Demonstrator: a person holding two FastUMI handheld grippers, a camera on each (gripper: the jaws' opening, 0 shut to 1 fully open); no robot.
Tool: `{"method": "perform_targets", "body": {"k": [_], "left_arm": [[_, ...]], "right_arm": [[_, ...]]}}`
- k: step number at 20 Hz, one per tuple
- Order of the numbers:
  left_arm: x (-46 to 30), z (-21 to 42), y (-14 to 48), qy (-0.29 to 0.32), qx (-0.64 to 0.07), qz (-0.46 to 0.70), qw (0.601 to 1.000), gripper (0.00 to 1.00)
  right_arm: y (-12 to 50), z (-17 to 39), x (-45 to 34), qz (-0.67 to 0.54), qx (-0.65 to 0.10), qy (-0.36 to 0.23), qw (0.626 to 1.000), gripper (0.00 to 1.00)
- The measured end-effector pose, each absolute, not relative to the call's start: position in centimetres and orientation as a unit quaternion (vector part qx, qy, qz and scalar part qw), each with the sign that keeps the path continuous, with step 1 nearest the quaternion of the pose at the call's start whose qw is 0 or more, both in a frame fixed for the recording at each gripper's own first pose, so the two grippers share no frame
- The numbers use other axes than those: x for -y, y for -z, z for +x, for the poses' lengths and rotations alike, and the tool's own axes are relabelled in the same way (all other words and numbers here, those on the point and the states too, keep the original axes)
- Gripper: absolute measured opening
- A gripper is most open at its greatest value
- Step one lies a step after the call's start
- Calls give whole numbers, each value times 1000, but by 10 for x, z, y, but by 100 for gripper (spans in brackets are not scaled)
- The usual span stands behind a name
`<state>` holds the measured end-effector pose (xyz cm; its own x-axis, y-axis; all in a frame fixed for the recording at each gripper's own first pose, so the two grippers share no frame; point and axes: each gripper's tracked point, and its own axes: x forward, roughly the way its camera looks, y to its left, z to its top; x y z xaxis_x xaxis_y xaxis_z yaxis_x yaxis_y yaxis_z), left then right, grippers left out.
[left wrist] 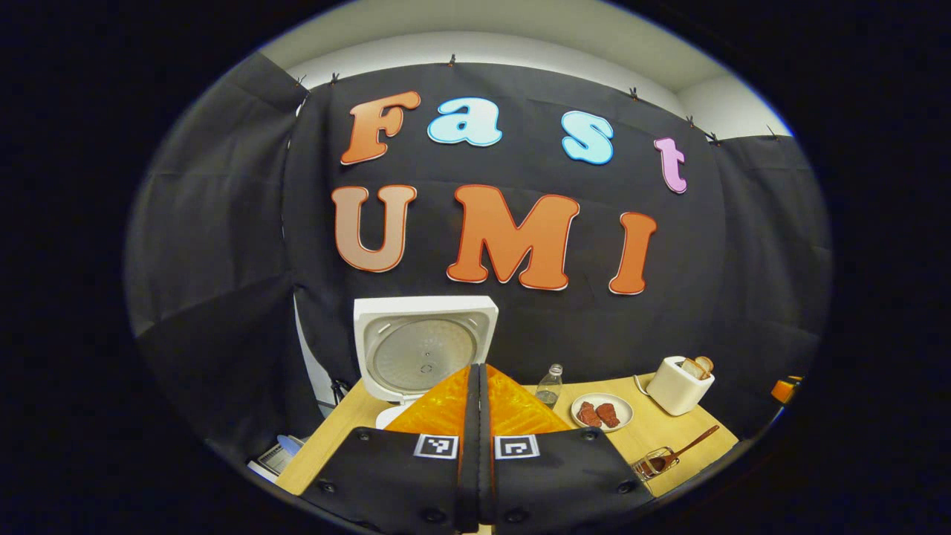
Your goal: Close the left gripper, press the button to open the rice cooker; take a wooden spoon from the chopstick holder with the right hand, scoop a spoonful of rice and pour it into the rice cooker, then put the wooden spoon back into the chopstick holder.
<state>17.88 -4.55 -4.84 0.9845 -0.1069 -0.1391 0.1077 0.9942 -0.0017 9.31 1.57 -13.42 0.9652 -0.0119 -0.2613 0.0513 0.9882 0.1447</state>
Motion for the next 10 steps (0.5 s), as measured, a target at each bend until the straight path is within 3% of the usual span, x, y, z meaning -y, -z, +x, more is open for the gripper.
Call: {"method": "perform_targets", "body": {"k": [4,5,7,10], "left_arm": [[20,152,25,24,-55,20,998,5],[14,146,23,15,-54,24,998,5],[3,134,17,0,-49,25,998,5],[-12,114,1,-15,-29,26,999,25]], "right_arm": [[180,107,-29,89,-166,0,982,95],[192,109,-32,95,-180,-2,979,100],[215,113,-39,109,-204,-9,973,95],[241,123,-51,112,-229,-17,967,95]]}}
